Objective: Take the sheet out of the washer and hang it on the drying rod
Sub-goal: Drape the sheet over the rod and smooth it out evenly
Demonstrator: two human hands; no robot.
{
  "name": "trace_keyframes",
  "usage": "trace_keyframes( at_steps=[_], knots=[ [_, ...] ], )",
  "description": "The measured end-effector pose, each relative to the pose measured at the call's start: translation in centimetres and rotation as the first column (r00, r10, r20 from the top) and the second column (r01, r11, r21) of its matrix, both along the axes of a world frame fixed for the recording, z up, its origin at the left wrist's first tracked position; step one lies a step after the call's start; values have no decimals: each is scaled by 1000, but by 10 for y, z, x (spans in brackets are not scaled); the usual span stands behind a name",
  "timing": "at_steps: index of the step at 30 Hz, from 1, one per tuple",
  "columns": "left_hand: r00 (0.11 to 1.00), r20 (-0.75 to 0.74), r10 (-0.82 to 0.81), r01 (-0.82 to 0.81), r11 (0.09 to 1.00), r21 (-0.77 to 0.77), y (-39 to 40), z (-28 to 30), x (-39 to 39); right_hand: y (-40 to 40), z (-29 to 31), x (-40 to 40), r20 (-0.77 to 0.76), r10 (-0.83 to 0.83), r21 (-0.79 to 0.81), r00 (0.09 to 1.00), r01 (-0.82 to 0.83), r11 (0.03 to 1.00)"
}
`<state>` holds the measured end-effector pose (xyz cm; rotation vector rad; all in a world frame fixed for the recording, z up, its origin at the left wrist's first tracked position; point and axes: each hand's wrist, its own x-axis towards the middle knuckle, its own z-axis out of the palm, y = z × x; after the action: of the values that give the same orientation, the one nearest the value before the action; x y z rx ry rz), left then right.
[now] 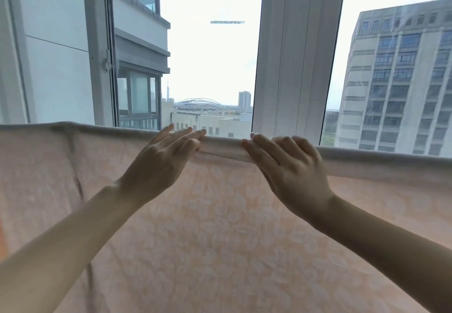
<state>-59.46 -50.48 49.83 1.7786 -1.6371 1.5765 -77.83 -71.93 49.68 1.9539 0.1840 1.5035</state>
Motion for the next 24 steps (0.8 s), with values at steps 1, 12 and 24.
trace_keyframes(
  at_steps=[1,12,24],
  knots=[
    [1000,-7,18,-18,999,-34,-1,-2,0,3,1,1,-10,7,20,1000,-7,1000],
    [992,-54,111,-120,968,-221,-13,-14,-7,31,6,15,-214,-48,125,976,76,989],
    [996,-70,56,-73,961,-267,-9,-9,-12,80,19,67,-271,-227,152,935,275,949]
  ],
)
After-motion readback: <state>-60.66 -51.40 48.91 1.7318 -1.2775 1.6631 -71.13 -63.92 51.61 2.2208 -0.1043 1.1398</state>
